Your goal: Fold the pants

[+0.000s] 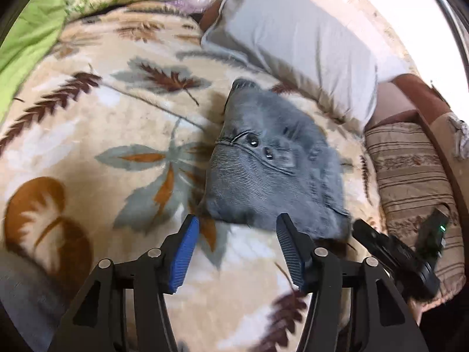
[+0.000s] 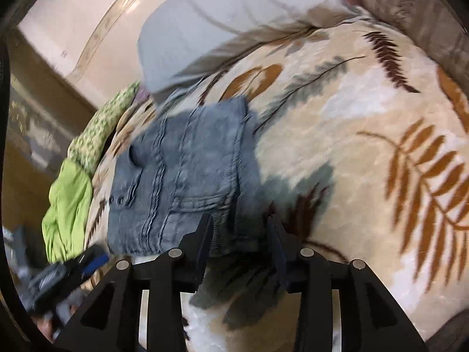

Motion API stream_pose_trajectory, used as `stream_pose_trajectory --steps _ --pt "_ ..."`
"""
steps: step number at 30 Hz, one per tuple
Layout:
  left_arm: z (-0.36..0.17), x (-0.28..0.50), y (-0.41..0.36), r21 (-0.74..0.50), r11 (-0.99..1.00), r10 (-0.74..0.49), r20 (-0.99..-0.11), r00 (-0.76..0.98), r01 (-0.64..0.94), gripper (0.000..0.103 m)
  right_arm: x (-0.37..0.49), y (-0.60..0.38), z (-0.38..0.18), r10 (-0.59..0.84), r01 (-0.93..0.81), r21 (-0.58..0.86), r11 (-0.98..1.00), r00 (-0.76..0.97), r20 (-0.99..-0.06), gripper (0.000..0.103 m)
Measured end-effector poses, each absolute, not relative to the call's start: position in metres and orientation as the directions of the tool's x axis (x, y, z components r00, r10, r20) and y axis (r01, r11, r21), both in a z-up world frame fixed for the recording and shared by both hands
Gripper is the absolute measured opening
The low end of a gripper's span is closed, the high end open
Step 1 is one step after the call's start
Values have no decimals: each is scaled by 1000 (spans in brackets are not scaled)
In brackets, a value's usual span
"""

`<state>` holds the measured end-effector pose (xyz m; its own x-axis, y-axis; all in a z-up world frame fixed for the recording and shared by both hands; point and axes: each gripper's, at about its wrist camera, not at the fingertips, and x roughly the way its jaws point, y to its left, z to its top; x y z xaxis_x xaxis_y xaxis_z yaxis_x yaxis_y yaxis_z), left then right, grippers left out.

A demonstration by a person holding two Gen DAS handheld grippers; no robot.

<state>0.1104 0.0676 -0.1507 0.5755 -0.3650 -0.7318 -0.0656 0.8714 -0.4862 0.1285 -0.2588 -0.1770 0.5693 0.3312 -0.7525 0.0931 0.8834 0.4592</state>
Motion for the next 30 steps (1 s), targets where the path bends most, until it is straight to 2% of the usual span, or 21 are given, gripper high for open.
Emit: stream_pose_trajectory --steps 2,7,13,19,21,24,26,30 --pt "-140 95 67 -475 879 -375 -746 550 -46 64 126 -259 -169 316 98 451 887 585 -747 50" --pt "-111 74 69 -435 900 -363 -753 548 -1 64 112 -245 -160 272 38 381 924 634 -724 61" --pt "-99 66 61 -433 901 -353 -754 554 -15 64 109 -247 -163 303 25 409 912 631 -714 62" --pt "-111 65 34 -461 886 -414 -740 530 49 64 98 -257 -152 366 11 485 875 640 -675 64" --pt "-113 64 32 -462 886 -413 -737 535 47 64 93 -257 -145 353 11 468 884 642 -680 64" --pt "-112 60 29 -404 914 -352 -762 544 26 64 80 -256 -133 335 33 453 891 626 -705 64" --pt "-108 56 22 -356 934 -307 -777 550 18 64 65 -258 -126 324 42 450 892 636 -701 70" --pt "-85 36 9 -221 975 -195 -768 610 34 64 43 -255 -114 296 67 423 903 615 -730 70"
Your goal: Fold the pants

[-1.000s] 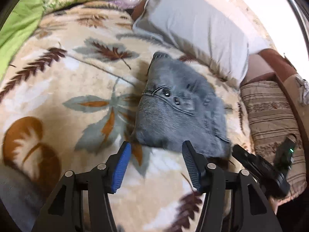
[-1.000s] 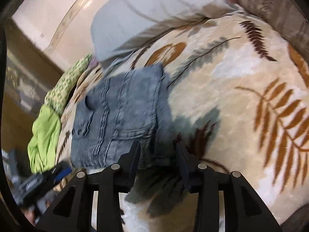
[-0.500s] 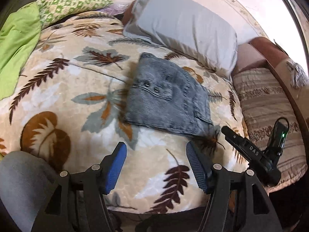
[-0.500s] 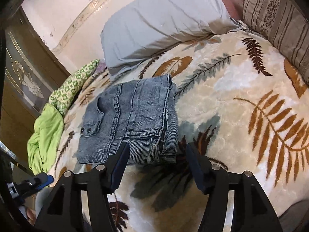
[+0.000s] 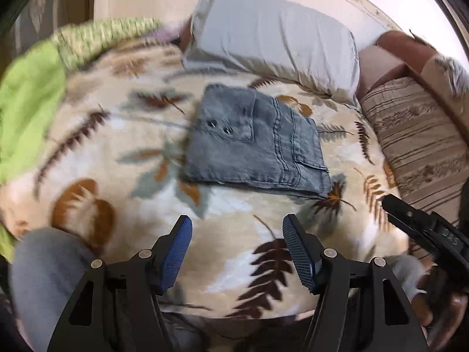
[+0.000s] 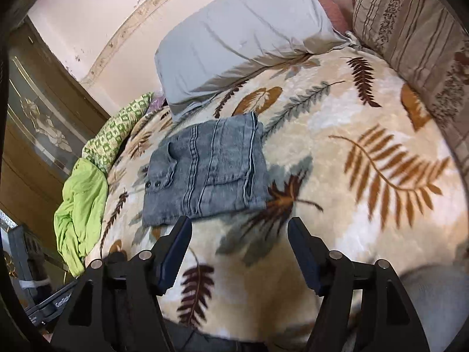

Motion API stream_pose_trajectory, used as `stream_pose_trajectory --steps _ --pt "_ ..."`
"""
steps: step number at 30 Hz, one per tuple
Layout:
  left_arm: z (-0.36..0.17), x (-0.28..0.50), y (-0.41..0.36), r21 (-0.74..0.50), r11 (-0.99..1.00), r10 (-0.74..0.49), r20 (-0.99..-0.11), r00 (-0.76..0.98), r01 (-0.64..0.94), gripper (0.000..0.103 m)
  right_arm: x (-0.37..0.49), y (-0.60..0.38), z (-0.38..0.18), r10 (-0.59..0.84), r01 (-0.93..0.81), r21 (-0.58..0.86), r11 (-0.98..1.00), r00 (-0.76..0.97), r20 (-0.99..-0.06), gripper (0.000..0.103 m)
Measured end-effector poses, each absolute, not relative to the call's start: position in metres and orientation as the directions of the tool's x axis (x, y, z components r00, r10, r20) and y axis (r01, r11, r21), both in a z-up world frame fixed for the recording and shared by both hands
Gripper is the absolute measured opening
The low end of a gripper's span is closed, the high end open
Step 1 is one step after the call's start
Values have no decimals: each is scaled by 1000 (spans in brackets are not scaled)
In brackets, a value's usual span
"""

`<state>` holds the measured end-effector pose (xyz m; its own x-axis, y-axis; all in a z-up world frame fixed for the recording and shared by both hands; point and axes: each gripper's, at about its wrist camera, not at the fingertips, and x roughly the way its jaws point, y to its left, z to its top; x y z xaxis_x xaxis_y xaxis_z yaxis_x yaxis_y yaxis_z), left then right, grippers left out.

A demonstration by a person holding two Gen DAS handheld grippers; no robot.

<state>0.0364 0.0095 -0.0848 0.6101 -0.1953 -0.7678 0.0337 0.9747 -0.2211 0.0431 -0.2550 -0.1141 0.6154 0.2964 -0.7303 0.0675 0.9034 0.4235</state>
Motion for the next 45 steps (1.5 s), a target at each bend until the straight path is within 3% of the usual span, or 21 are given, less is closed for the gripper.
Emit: stream_pose_trajectory --steps 14,27,45 --pt "-24 -40 -8 -25 1000 -31 -721 692 19 65 -11 -184 -47 190 -8 228 974 583 -790 70" --pt "24 -94 3 -8 999 -31 -690 723 36 70 -38 -168 -5 150 -23 174 984 628 -763 73" --pt "30 -97 15 -7 998 -52 -695 717 65 71 -55 -166 6 124 -8 157 988 659 -742 73"
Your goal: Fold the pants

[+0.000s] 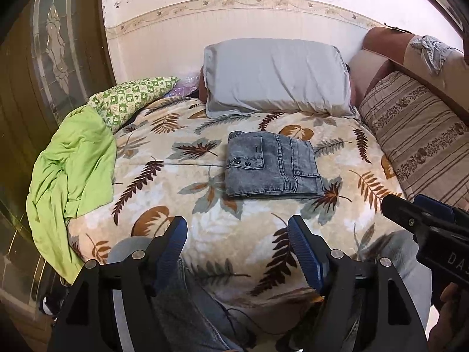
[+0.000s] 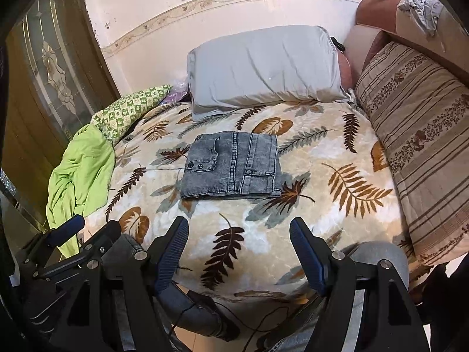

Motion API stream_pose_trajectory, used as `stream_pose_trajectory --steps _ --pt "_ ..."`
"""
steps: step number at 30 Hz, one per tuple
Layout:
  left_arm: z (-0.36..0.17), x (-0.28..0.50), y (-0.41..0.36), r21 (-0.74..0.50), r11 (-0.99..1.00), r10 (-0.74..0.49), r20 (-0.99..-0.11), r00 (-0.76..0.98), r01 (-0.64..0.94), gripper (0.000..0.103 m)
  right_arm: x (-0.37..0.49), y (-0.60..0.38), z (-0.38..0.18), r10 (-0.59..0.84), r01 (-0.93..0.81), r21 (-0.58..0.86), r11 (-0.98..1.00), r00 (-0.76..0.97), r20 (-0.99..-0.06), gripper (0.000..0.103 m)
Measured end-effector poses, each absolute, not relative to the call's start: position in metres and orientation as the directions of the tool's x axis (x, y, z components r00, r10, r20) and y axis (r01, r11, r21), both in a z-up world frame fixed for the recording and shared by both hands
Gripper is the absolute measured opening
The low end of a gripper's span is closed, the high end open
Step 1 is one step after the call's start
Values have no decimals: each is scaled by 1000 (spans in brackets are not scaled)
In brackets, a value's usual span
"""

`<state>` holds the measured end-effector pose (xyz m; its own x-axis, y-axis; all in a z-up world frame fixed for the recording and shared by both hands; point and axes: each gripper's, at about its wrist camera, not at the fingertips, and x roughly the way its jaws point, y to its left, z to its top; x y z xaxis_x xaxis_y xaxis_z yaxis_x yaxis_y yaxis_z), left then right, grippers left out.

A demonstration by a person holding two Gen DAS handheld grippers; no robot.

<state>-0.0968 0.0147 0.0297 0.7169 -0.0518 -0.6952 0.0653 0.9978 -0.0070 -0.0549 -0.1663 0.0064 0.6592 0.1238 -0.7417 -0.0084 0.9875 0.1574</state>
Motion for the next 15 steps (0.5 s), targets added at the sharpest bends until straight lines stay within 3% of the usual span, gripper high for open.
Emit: stream_pose_trajectory --steps 15 --pt "26 -95 8 9 997 -54 -689 723 83 73 -51 -170 -2 148 -4 193 981 654 -742 73"
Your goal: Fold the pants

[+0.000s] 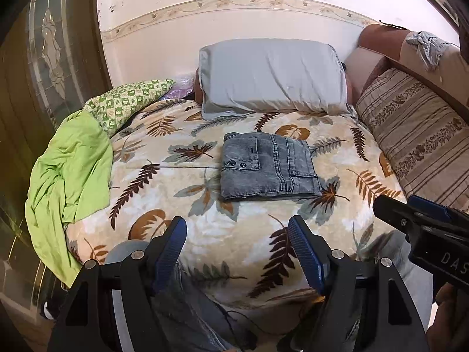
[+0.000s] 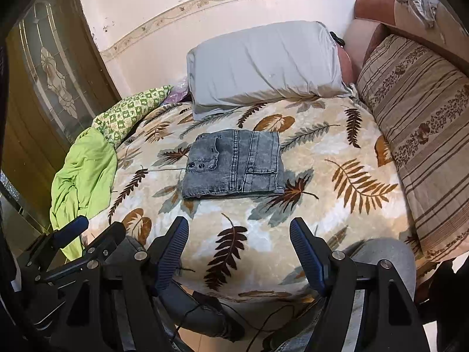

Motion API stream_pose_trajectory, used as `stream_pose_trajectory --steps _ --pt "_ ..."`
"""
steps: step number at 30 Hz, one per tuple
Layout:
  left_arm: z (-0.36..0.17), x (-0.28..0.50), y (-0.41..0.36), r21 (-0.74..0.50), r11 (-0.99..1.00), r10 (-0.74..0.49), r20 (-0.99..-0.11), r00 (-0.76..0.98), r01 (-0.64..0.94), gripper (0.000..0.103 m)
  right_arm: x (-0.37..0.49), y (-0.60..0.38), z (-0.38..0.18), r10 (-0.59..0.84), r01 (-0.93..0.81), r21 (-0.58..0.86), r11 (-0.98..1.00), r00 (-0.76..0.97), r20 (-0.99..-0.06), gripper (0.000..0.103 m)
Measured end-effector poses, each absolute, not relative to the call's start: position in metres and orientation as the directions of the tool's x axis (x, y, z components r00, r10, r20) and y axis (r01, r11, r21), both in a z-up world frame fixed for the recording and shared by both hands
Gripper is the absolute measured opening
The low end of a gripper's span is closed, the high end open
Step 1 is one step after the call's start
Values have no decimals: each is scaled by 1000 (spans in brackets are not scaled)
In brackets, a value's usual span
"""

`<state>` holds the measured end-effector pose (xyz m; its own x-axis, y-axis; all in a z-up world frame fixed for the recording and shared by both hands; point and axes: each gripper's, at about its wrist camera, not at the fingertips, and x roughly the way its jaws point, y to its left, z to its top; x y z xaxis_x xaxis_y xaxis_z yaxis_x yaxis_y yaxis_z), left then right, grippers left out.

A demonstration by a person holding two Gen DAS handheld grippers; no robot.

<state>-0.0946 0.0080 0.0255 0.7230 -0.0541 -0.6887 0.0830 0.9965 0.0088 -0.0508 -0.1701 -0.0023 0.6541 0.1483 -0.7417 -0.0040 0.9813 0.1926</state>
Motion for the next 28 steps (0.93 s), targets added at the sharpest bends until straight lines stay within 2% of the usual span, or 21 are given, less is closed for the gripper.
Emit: stream_pose_trajectory --steps 23,28 --pt "7 -61 0 -3 995 -67 -732 677 96 73 -34 -178 -16 160 4 210 978 631 -759 73" --pt "-1 -50 -5 22 994 -58 -727 685 107 76 -22 -183 -30 161 18 215 976 604 -780 73"
